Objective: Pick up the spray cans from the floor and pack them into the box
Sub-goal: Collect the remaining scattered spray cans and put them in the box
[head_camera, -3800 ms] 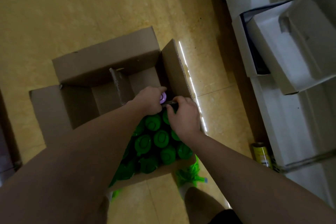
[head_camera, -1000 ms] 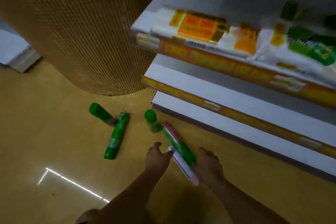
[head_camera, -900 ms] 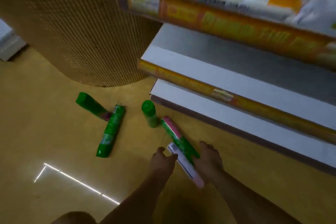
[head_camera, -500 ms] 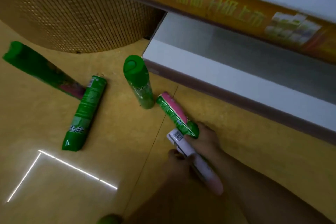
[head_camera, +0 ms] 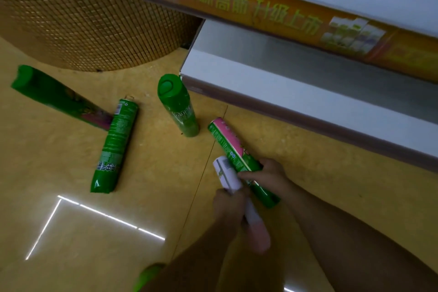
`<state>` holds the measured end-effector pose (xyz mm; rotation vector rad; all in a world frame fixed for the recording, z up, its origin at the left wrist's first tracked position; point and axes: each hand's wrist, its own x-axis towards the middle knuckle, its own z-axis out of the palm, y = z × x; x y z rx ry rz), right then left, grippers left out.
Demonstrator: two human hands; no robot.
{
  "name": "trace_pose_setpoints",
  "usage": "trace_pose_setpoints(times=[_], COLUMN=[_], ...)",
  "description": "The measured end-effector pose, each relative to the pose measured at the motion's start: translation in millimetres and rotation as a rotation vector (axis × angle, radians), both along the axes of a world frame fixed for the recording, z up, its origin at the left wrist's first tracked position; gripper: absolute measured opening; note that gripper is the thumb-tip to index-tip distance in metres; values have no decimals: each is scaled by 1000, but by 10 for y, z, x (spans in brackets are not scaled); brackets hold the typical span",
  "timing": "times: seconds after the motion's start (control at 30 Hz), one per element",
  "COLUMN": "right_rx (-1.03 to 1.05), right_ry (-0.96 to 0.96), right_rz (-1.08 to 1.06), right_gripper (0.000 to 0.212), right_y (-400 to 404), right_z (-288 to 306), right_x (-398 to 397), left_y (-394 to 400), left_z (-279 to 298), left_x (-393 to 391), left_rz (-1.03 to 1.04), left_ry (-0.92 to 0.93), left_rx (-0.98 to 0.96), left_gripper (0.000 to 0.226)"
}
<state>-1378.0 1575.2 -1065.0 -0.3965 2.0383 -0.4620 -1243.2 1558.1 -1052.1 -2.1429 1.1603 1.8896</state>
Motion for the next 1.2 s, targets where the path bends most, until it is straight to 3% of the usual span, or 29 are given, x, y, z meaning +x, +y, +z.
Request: trace_pose_setpoints(times=[0.07,0.17,0.3,0.63,0.7,0.77,0.87,0.97,1.1,1.13,1.2], right_rx=[11,70,103,39,22,3,-50,-66,-86,-79,-83], right_ry=[-39,-113,-207,-307,-309,-280,-272,-271,-306,-331,-328], right_rz=[-98,-320,-560,-706,-760,-818,-930,-1045,-1113,-1140,-1253], right_gripper=[47,52,62,67,63,58,58,62,112,114,75], right_y=[104,351,711,1470,1649,1851,2213,2622,3434,3616,3892], right_z=[299,865,1807,4474,4915,5290,5651,5928,5725,5808,6176], right_x=[96,273,412,393,353,287,209,192,178,236,334], left_y=[-36,-40,0,451,564,683,878,1159,1708,1871,2215], left_z=[377,1080,2163,4751,5163,5478,5762,5966,6101,6123,6145], left_x=[135,312,430,135,-24,-206,-516,-828,-1113,-1165,-1278], left_rz=[-5,-59,-118,-133,-195,-294,-468,-637,-849,-903,-993], left_ry=[-14,-36,-18,157,192,222,262,298,321,317,316], left_rx=[-15,-67,-82,0,32,38,26,26,93,115,155], left_gripper=[44,56,45,42,54,68,61,72,72,74,70])
